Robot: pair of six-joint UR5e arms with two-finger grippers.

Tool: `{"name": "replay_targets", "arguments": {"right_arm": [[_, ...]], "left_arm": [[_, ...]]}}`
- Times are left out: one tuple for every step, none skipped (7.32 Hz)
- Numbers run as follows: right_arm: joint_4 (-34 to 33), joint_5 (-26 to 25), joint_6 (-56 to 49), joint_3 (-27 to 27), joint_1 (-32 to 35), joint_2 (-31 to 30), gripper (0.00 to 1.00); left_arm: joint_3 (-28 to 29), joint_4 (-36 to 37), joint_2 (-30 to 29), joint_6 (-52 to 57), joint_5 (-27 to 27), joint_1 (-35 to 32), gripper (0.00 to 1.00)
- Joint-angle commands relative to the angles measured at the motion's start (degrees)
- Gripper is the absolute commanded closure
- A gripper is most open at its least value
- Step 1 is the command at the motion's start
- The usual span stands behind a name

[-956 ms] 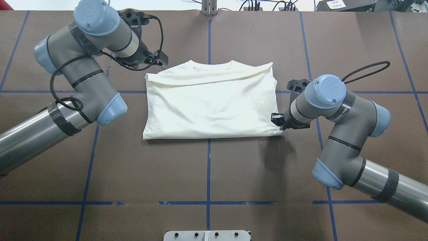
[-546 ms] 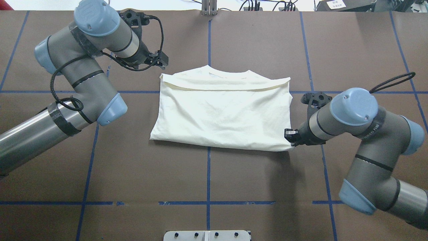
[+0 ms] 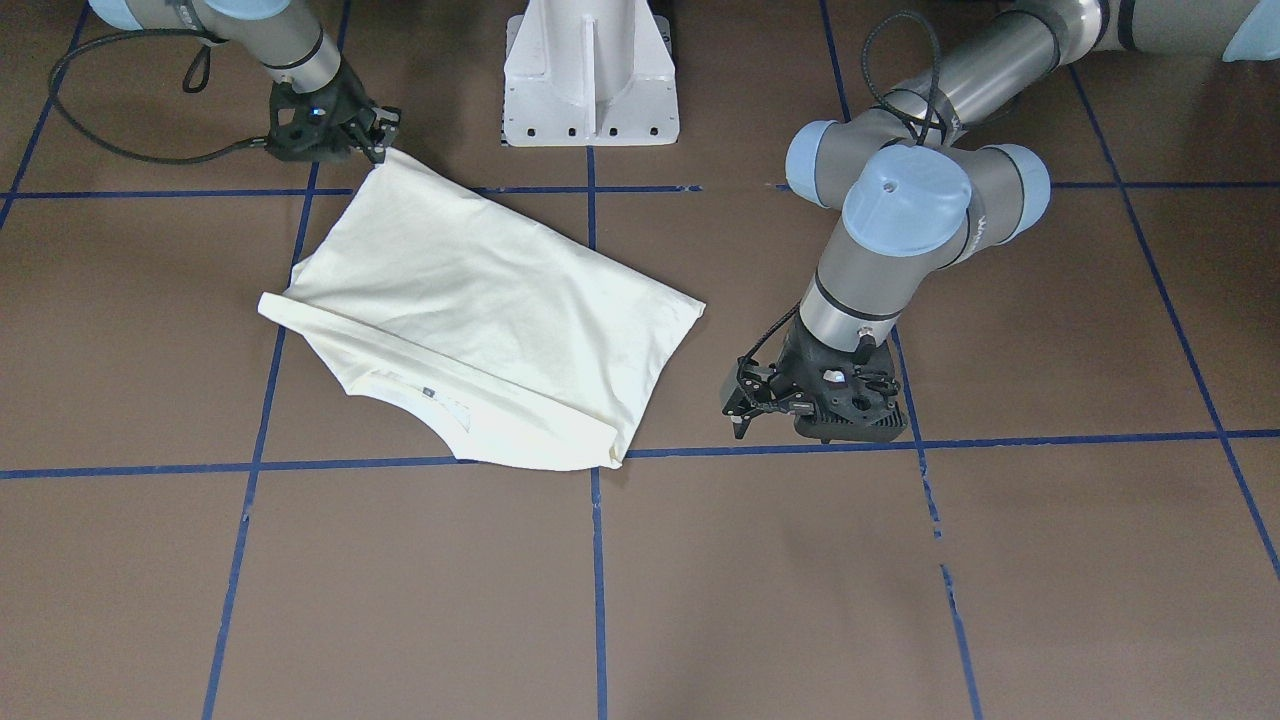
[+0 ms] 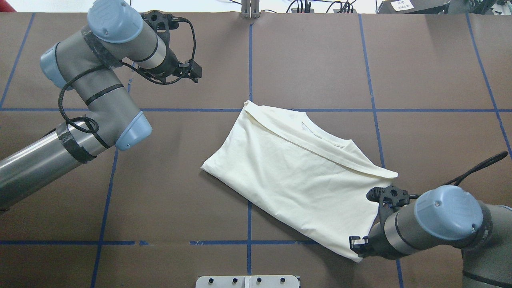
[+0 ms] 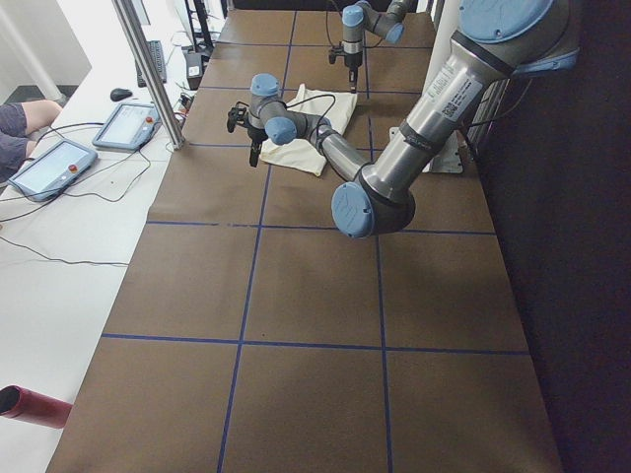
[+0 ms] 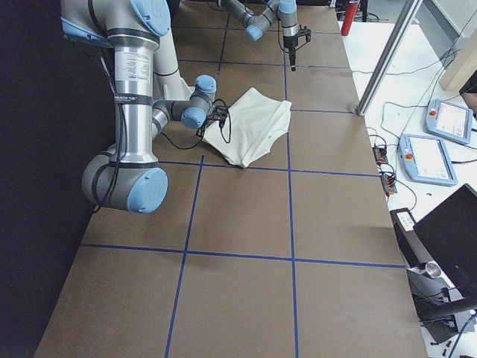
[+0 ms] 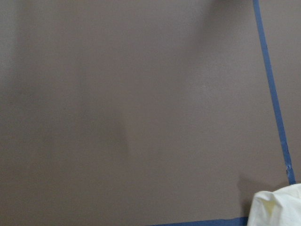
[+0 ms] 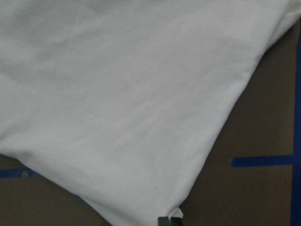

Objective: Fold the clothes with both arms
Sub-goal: 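Drag the folded shirt toward the robot with the right gripper while the left arm lowers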

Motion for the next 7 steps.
{"name": "replay_targets", "arguments": {"right_arm": [[-0.01, -1.2, 2.14, 1.13, -4.81, 0.18, 0.0], [-0.01, -3.81, 3.36, 3.21, -4.29, 0.54, 0.0], [-0.01, -8.19, 5.64, 3.93, -1.15, 3.32, 0.0], [-0.01, -10.41, 5.75, 3.59, 2.45, 6.14, 0.0], [-0.01, -10.35, 5.58, 3.5, 6.49, 8.17, 0.0], [0.08, -10.17, 5.57, 3.5, 8.53, 9.84, 0.0], [0.08, -10.17, 5.57, 3.41, 8.99, 10.99, 0.0]], "left_arm": [[-0.42, 0.0, 0.11, -0.17, 0.07, 1.11, 0.0], [-1.11, 0.0, 0.54, -2.44, -0.02, 2.86, 0.0], [-2.34, -0.09, 1.33, -8.12, -0.02, 5.83, 0.0], [-4.87, -0.09, 3.34, -14.44, 0.15, 9.17, 0.01], [-8.99, 0.0, 6.23, -21.64, 0.33, 12.77, 0.12], [-9.9, 0.17, 7.04, -28.49, 0.51, 15.59, 0.21], [-10.0, 0.35, 7.66, -33.61, 2.94, 18.06, 0.23]]}}
